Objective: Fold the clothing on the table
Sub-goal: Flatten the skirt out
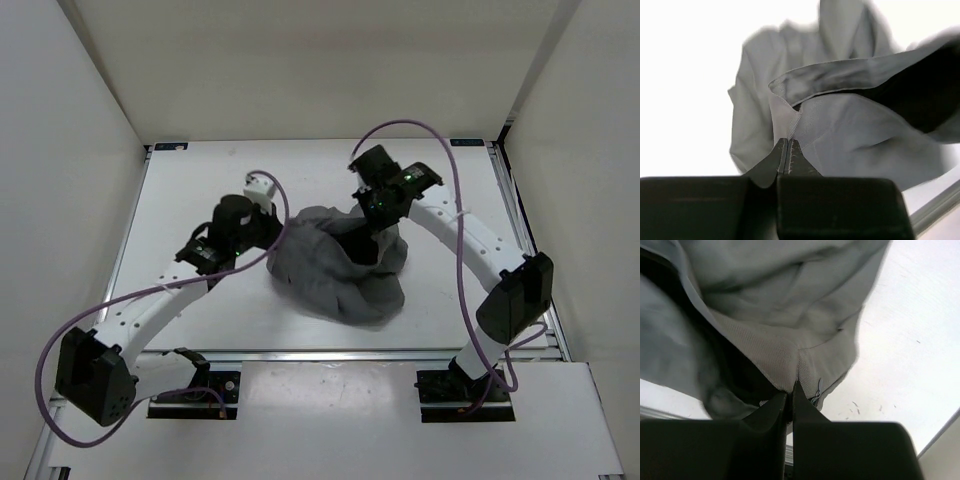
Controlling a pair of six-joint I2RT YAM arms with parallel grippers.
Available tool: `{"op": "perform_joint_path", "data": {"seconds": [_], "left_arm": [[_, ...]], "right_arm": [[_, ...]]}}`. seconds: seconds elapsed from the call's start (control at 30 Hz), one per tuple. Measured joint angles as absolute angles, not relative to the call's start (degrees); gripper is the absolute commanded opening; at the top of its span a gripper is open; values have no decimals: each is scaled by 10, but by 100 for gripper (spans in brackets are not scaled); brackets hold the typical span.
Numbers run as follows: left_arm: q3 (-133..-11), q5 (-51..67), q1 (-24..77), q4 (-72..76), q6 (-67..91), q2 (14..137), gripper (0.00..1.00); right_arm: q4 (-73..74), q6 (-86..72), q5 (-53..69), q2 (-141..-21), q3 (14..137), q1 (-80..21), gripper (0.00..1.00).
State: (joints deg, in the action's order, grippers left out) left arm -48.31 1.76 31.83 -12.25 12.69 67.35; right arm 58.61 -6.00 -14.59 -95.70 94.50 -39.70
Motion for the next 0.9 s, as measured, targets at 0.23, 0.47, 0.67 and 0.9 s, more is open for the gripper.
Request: {"op": "perform_joint_path", "data": {"seconds": [0.23, 0.47, 0.67, 0.9], "left_arm": [[-576, 59, 261, -129, 146, 634, 0], [-578, 97, 260, -134, 167, 637, 0], [-496, 124, 260, -109, 199, 617, 0], [-408, 112, 259, -97, 216, 653, 0]], "right_arm": [[578, -70, -102, -904, 955, -234, 0], [536, -76, -14, -801, 889, -137, 1], [519, -86, 78, -775, 770, -89, 4], [477, -92, 173, -799, 650, -46, 27]]}}
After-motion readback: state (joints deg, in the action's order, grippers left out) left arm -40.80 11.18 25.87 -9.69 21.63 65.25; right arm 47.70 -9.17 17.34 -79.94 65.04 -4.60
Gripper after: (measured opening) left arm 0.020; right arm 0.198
